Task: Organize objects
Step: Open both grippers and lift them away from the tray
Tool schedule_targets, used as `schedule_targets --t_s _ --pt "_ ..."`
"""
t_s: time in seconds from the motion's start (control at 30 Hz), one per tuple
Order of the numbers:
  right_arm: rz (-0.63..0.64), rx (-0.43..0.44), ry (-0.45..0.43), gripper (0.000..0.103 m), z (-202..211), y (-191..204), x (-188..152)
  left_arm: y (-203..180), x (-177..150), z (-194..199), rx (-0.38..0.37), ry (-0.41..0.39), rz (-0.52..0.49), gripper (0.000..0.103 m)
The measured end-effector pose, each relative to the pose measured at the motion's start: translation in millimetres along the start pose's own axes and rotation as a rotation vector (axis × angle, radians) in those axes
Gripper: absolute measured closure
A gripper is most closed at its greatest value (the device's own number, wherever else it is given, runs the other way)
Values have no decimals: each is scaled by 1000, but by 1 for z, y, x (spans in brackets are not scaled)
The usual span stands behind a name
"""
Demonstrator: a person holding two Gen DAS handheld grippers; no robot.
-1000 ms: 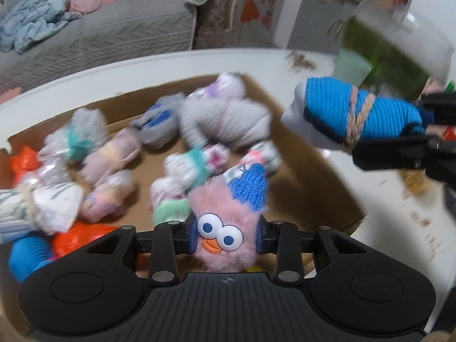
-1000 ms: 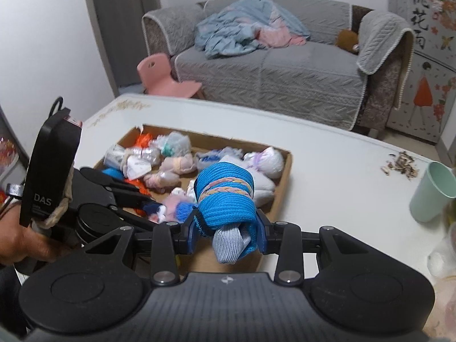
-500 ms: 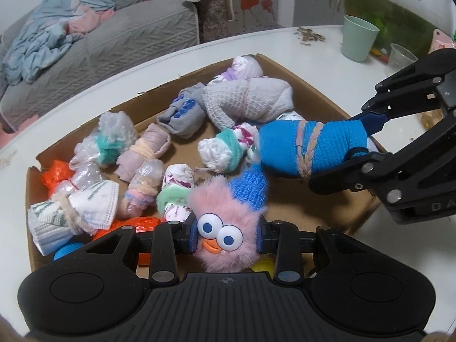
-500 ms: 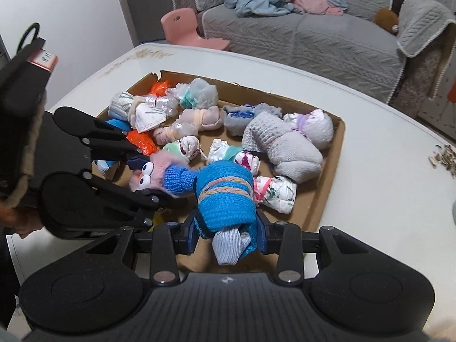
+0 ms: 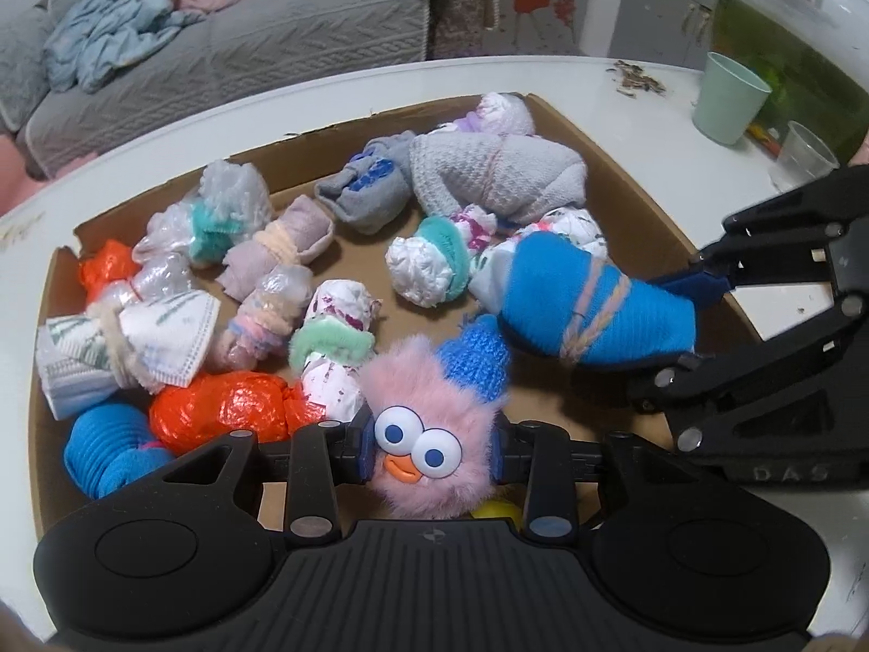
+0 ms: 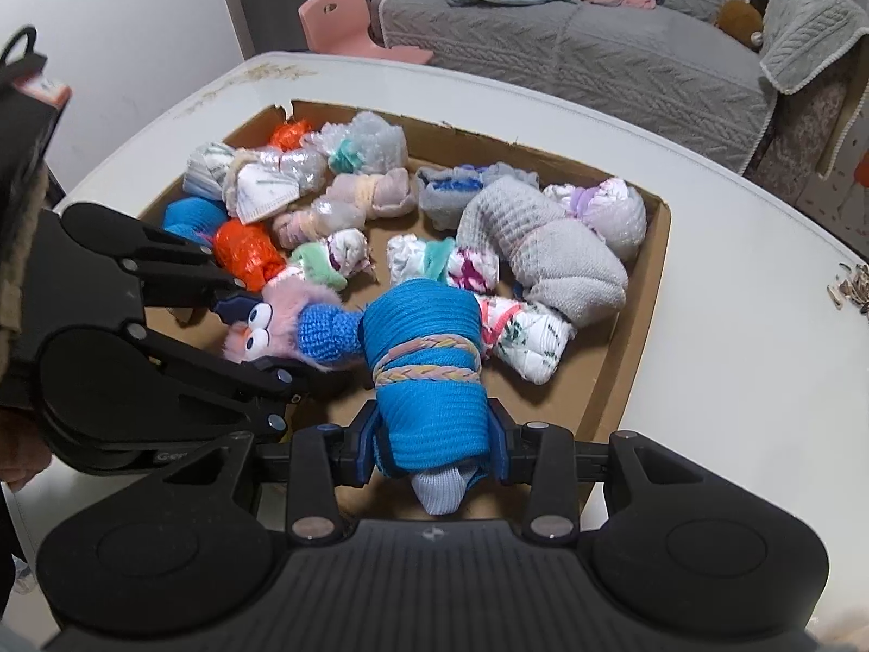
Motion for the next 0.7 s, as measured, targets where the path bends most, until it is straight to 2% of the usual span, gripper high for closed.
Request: schedule_targets --t_s 0.17,0.27,0.4,0.47,0.5,0.53,0.57,0.6,0.63,0.7 --pt "-44 -8 2 67 -1 -3 2 4 0 0 10 17 80 60" --pt "-56 -12 10 67 -4 -4 1 5 -1 1 21 21 92 59" --pt "-56 -32 27 65 -8 -3 -3 7 -2 2 22 23 121 56" --pt "-55 -45 25 65 -5 -2 -3 9 -3 3 25 37 141 49" --pt "-56 -54 25 60 -3 -3 -3 10 -5 5 17 44 158 47" --pt "-56 -68 17 57 1 -4 -3 13 -6 7 15 49 177 39" --pt "-62 -79 13 48 6 -5 -3 18 -7 11 29 50 192 26" --pt "-76 -82 8 40 12 -6 -3 21 -7 17 42 41 204 21" --pt "-98 -62 -6 37 19 -5 -2 23 -8 24 44 28 214 15" --pt "-134 -26 -32 9 31 1 -2 28 -9 37 44 16 234 8"
Point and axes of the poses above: each gripper's, at about its wrist camera, not at the fingertips, and z roughly against the way its jaws point, y to its left, x to its top, the point moved 8 cm from there along -z, roughly the way its jaws point, and after that the axes turned 8 degrees about x, right-handed, at the moved point
